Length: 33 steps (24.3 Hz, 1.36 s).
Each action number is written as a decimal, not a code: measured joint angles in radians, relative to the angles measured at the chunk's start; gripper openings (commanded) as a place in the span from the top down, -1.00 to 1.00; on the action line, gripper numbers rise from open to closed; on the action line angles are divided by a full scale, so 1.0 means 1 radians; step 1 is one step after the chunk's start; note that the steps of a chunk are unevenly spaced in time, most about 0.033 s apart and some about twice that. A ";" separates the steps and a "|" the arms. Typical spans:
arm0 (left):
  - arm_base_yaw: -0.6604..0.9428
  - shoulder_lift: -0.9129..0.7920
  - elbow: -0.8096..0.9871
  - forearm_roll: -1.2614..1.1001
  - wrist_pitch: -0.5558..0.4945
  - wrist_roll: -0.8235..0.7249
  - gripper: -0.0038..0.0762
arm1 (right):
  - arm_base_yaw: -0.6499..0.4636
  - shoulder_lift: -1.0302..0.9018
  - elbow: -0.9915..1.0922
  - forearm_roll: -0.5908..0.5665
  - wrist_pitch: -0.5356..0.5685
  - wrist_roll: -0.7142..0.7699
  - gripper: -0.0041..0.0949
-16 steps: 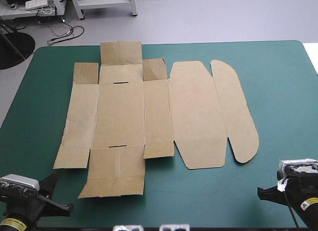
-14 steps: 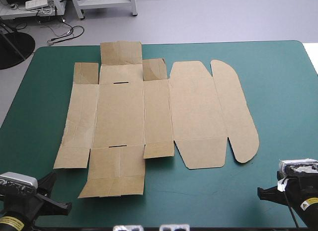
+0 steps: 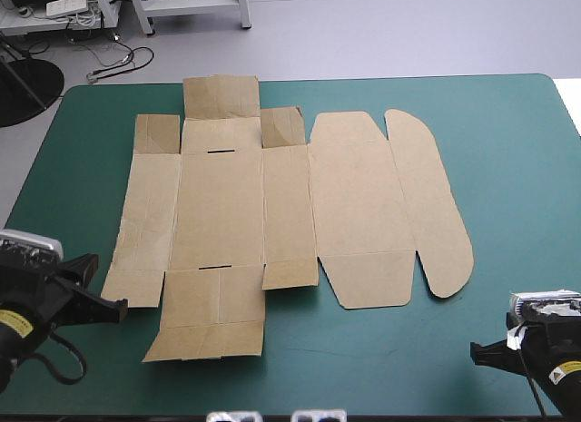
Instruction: Fold the box
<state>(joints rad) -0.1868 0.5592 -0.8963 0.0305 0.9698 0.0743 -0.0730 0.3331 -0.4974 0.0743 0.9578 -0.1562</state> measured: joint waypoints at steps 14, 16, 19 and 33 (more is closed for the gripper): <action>0.043 0.516 -0.266 0.159 -0.015 -0.173 0.88 | 0.000 0.000 0.000 0.000 -0.001 0.000 0.96; 0.095 0.577 -0.308 0.138 0.002 -0.167 0.88 | 0.000 0.000 0.000 -0.001 -0.003 0.000 0.96; 0.274 0.660 -0.358 -0.018 0.043 -0.088 0.88 | 0.000 0.000 0.000 -0.021 -0.013 0.000 0.96; 0.742 0.891 -0.368 -0.502 0.258 0.303 0.21 | 0.000 0.000 0.000 -0.035 -0.031 0.000 0.96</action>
<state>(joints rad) 0.5555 1.4502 -1.2639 -0.4711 1.2278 0.3776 -0.0730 0.3331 -0.4974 0.0390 0.9265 -0.1562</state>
